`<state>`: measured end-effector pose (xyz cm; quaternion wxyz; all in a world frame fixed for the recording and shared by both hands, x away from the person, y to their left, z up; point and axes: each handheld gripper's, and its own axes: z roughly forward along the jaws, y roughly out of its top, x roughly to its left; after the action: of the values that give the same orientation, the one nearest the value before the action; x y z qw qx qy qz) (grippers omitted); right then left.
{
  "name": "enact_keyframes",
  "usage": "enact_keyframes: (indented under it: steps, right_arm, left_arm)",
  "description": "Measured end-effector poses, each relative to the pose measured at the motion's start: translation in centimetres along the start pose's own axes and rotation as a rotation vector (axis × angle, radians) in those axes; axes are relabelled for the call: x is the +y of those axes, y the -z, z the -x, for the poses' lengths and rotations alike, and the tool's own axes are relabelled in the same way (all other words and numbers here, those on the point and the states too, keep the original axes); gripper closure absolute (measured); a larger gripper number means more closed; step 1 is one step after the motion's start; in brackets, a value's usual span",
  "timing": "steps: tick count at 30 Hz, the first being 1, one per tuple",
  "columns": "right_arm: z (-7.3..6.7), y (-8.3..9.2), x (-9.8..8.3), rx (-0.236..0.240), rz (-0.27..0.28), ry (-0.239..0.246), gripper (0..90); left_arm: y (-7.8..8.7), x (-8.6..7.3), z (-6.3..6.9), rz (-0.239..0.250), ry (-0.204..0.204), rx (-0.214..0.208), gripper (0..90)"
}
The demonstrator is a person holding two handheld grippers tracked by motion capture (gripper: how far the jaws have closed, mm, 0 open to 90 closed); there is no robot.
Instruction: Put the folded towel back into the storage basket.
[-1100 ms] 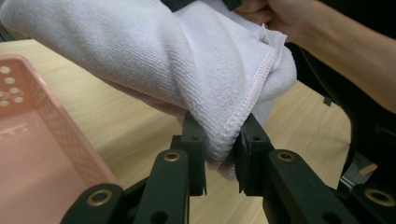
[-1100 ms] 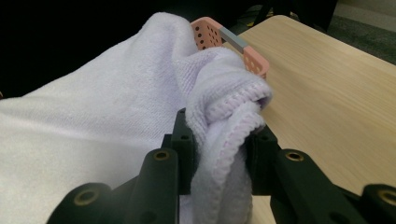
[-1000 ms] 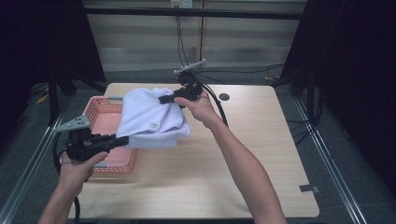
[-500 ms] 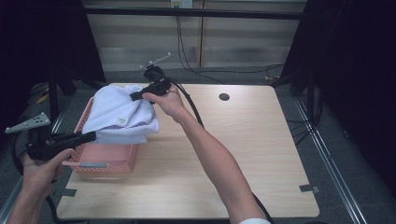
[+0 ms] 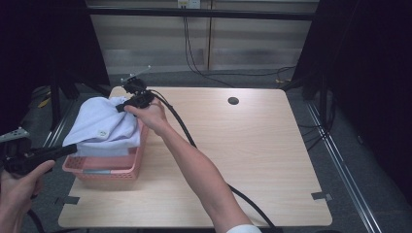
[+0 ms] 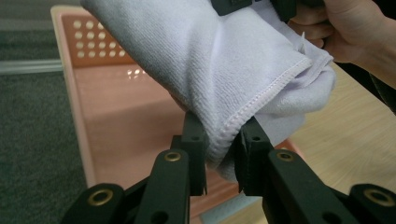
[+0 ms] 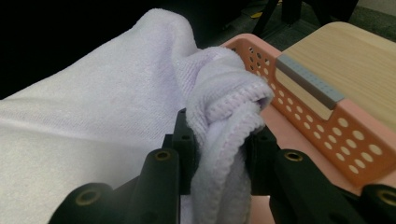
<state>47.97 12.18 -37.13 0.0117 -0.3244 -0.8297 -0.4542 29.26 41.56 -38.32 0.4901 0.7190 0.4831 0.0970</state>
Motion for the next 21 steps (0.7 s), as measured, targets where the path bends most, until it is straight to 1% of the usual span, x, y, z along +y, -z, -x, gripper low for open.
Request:
enact_keyframes:
  steps: [1,4,5,6,7,8,9,10,11,12,13,14,15,16,17,19,21]
  right_arm:
    - [-0.1,-0.4,-0.2,-0.004,-0.002,-0.001,71.0]
    - [-0.2,-1.6,-0.9,-0.016,-0.016,-0.011,71.0]
    - [-0.2,-1.9,-1.2,-0.024,-0.018,-0.006,71.0]
    - [-0.1,-2.2,-1.5,-0.024,-0.019,-0.008,71.0]
    - [0.0,-2.4,-1.8,-0.028,-0.019,-0.005,71.0]
    - [0.3,-2.7,-2.2,-0.029,-0.020,-0.015,70.9]
    - [0.5,-2.8,-2.4,-0.036,-0.024,-0.019,71.0]
    - [0.8,-3.1,-2.8,-0.044,-0.021,-0.031,71.0]
    - [0.9,-3.4,-3.0,-0.049,-0.018,-0.035,70.9]
    - [1.0,-3.6,-3.2,-0.064,-0.022,-0.031,71.0]
    - [1.0,-3.8,-3.4,-0.072,-0.026,-0.040,70.9]
    - [1.1,-4.1,-3.5,-0.071,-0.032,-0.045,70.9]
    - [1.2,-4.3,-3.7,-0.076,-0.020,-0.056,70.9]
    - [1.2,-4.4,-3.8,-0.074,-0.021,-0.061,70.9]
    - [1.2,-4.6,-3.9,-0.077,-0.025,-0.054,70.8]
    - [1.2,-5.1,-4.1,-0.081,-0.021,-0.050,70.7]
    - [1.3,-5.5,-4.3,-0.093,-0.030,-0.062,70.4]
  left_arm:
    - [-0.1,-0.3,-0.3,-0.005,0.015,0.002,76.6]
    - [-0.5,-1.3,-1.1,-0.031,0.025,0.016,76.6]
    - [-0.8,-1.6,-1.2,-0.042,0.022,0.035,76.6]
    - [-1.1,-1.8,-1.3,-0.062,0.011,0.063,76.5]
    - [-1.5,-1.9,-1.4,-0.071,0.014,0.068,76.5]
    - [-1.7,-1.9,-1.5,-0.076,0.017,0.065,76.5]
    - [-2.1,-1.9,-1.6,-0.091,0.016,0.072,76.5]
    - [-2.4,-1.8,-1.6,-0.097,0.021,0.084,76.5]
    - [-2.6,-1.8,-1.7,-0.106,0.018,0.084,76.5]
    - [-2.7,-1.7,-1.8,-0.117,0.008,0.087,76.5]
    - [-2.9,-1.7,-1.9,-0.123,0.011,0.101,76.5]
    - [-3.1,-1.7,-2.1,-0.129,0.017,0.100,76.5]
    - [-3.1,-1.8,-2.2,-0.130,0.017,0.104,76.4]
    - [-3.1,-1.8,-2.3,-0.134,0.026,0.108,76.3]
    - [-3.2,-1.8,-2.5,-0.141,0.025,0.104,76.3]
    - [-3.5,-1.9,-2.5,-0.149,0.026,0.119,76.1]
    - [-3.8,-2.1,-2.2,-0.164,0.013,0.117,75.8]
